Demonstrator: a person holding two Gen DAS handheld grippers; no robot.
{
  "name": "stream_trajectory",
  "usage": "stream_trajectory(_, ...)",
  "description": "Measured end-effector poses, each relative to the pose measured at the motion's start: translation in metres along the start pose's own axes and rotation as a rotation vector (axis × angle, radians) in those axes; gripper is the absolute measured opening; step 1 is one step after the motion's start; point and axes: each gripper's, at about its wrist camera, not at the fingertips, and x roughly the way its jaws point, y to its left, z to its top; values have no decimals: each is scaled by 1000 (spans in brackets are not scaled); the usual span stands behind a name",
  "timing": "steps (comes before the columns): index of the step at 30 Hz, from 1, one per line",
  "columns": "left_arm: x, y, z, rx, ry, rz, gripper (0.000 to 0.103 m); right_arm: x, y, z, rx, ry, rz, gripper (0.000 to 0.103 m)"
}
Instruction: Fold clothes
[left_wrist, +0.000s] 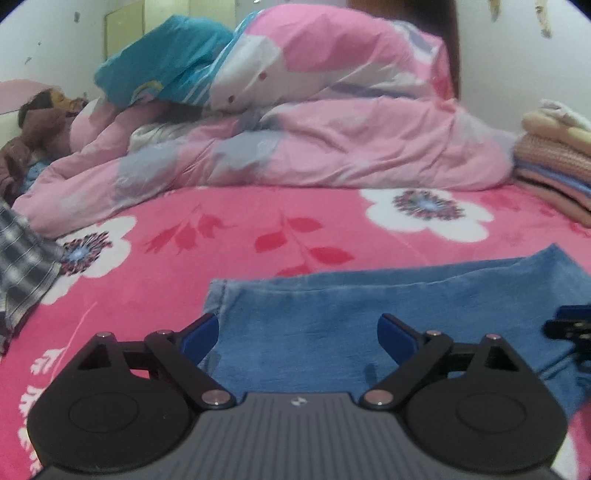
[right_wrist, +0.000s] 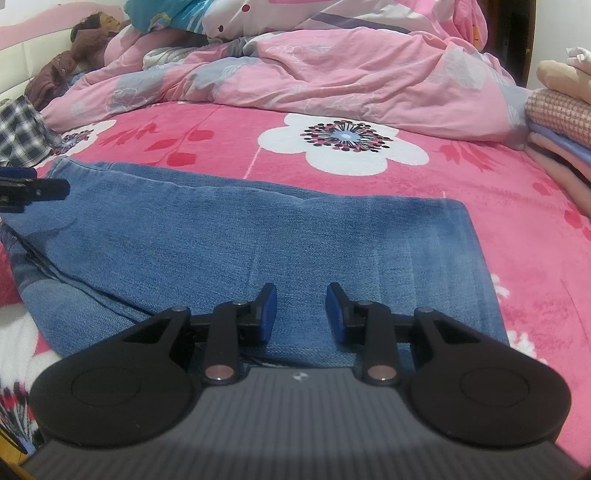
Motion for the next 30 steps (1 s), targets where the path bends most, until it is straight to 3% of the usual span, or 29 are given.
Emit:
stream_trajectory(4, -8, -14, -5, 49, -34, -38, 93, 0, 0, 0, 0, 0, 0, 29)
stream_trajectory(6, -8, -20, -10, 68, -32, -55, 88, 0, 0, 0, 0, 0, -1, 29)
stream_trajectory(11, 3, -22, -21, 47, 41, -84, 77, 0, 1, 0, -4, 0, -5, 29)
stream_trajectory(30, 13, -22, -27, 71, 46, -36, 79, -1, 3, 0, -1, -1, -7, 29)
